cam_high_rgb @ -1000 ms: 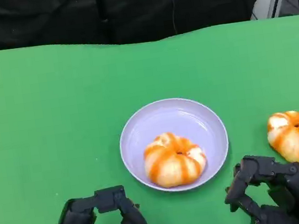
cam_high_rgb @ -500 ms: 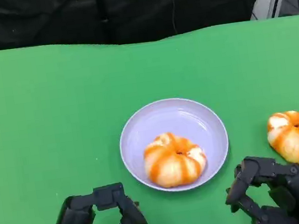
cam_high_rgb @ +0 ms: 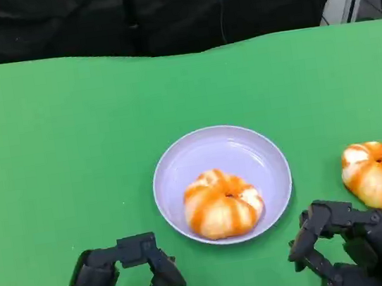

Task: Grasp the bread from the table and place it into the plate.

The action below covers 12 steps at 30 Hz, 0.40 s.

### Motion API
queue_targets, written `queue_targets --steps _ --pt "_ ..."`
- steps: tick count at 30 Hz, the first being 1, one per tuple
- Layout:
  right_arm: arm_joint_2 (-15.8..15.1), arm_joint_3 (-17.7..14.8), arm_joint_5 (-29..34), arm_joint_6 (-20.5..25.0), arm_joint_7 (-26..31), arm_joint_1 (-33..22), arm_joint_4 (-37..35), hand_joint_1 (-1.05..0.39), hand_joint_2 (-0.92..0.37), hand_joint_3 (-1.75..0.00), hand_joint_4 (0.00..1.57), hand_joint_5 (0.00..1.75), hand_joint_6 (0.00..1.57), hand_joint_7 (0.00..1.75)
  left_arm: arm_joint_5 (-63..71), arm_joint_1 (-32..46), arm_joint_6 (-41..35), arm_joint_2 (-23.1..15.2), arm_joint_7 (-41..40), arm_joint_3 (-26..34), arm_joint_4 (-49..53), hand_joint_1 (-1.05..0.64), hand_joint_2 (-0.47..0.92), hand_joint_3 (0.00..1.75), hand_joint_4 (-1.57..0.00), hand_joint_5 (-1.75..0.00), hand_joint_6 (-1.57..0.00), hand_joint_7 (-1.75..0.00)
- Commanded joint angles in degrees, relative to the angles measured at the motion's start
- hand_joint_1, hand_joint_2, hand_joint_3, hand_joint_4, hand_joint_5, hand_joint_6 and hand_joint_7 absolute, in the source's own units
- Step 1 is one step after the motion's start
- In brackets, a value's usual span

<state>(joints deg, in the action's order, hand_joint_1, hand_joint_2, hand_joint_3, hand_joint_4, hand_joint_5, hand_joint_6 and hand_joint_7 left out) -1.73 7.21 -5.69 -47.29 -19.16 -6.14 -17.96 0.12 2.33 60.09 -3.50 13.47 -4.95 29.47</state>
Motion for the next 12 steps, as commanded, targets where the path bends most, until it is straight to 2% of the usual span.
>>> queue_targets --steps 1,12 --pt "-0.7 -0.7 -0.6 -0.6 -0.1 0.3 -0.3 -0.19 -0.75 -0.70 0.75 1.58 0.81 1.25 -0.1 0.3 -0.3 -0.4 -0.6 0.5 -0.8 -0.01 0.61 0.98 -0.91 -1.45 -0.99 -1.17" --pt "-0.6 -0.8 -1.8 -0.5 -1.0 -0.2 -0.1 -0.17 -0.76 -0.67 0.76 1.57 0.82 1.23 -0.8 0.8 -0.7 -0.2 -0.5 0.5 -2.0 -0.03 0.61 0.95 -0.91 -1.45 -0.99 -1.17"
